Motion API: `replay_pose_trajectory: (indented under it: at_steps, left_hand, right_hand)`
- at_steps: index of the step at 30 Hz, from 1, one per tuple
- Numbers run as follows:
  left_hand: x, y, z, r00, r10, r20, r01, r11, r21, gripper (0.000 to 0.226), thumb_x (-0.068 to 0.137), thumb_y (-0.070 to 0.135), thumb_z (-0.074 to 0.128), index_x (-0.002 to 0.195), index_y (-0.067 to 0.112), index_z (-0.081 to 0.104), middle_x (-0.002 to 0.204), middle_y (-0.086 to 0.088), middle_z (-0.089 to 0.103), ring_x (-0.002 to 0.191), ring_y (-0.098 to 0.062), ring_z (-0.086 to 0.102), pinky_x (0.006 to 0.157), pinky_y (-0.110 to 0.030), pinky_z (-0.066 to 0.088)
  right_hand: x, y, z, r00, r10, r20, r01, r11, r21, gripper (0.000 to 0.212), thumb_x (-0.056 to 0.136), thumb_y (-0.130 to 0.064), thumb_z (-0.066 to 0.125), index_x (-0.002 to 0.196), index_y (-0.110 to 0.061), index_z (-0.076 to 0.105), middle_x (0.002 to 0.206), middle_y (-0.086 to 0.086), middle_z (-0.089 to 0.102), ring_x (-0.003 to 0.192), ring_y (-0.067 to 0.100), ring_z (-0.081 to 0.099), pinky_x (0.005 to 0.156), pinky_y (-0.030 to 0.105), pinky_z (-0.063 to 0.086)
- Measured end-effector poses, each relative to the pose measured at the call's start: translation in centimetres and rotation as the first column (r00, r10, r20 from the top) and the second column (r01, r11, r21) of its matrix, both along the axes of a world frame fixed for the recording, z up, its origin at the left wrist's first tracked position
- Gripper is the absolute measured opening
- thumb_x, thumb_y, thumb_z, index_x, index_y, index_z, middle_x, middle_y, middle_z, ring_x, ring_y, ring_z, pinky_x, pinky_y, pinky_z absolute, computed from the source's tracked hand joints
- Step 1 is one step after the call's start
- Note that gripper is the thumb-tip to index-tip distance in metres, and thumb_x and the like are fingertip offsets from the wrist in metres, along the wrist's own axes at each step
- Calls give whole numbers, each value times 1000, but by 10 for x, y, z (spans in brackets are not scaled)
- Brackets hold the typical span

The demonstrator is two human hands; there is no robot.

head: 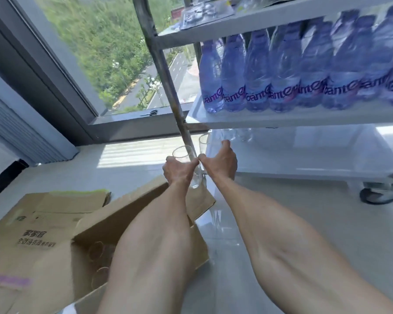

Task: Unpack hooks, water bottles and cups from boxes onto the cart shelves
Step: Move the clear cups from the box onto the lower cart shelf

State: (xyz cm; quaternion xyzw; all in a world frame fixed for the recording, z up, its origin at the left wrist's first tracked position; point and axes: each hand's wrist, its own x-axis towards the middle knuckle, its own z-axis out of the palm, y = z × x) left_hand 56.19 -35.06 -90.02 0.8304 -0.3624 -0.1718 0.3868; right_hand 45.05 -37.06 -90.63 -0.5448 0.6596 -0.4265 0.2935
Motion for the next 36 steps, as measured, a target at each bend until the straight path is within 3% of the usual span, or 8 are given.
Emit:
replay_pose_trajectory:
  at_steps: [4,7,10,16,21,28,31,36]
  left_hand:
    - [-45,-13,-29,994,-112,3,112,993,-26,61,64,50,78,107,12,57,95,-5,58,101,-29,62,71,-28,38]
    - [-71,-32,-41,987,-161,-12,160,986,-52,67,64,48,76,117,12,58,97,-2,58,104,-27,61,74,-27,38]
    - [-84,-59,-53,989,-143,-24,141,989,-53,70,65,48,75,122,12,55,99,3,54,102,-24,59,73,-28,38]
    - [-94,-100,-69,997,-49,-52,42,991,-129,75,69,40,77,132,7,52,122,-8,62,112,-27,59,86,-33,48]
    - [-93,-132,-80,994,-103,30,106,986,-130,65,70,39,78,120,4,56,99,-2,58,99,-25,61,74,-25,40]
    - [-86,-168,-99,993,-106,51,113,979,-168,64,71,44,77,117,4,58,104,-4,63,98,-22,61,75,-25,42]
    - [-85,-181,-107,992,-122,28,125,970,-207,67,72,44,77,123,5,57,116,-8,64,108,-24,60,89,-32,50]
    - [-86,-180,-138,978,-119,173,153,969,-195,86,74,47,73,145,14,38,129,-7,50,114,-23,55,88,-31,47]
  right_hand:
    - [-46,-13,-26,990,-135,-33,133,989,-72,72,71,-40,73,130,-11,43,121,11,60,112,33,53,86,41,46]
    - [-75,-34,-42,986,-166,-7,165,985,-57,73,73,-35,73,133,-8,41,124,12,57,113,33,50,88,39,42]
    - [-93,-55,-58,984,-175,21,176,983,-60,71,72,-32,73,129,-6,41,118,12,58,109,34,51,86,36,41]
    - [-98,-82,-82,992,-126,28,127,989,-74,70,75,-30,73,131,-6,39,121,13,56,112,32,50,89,36,41]
    - [-98,-103,-98,989,-137,60,140,988,-63,68,76,-30,73,130,-7,39,120,13,56,111,32,50,92,38,41]
    - [-89,-127,-123,985,-166,50,170,980,-102,72,79,-30,73,137,-5,38,127,13,54,116,31,50,96,36,40]
    - [-82,-145,-129,986,-160,37,163,979,-118,75,81,-32,74,141,-5,37,133,12,52,122,29,49,100,33,36]
    - [-74,-157,-148,983,-183,-33,177,975,-132,83,84,-31,70,149,-2,28,144,16,41,131,30,42,105,30,32]
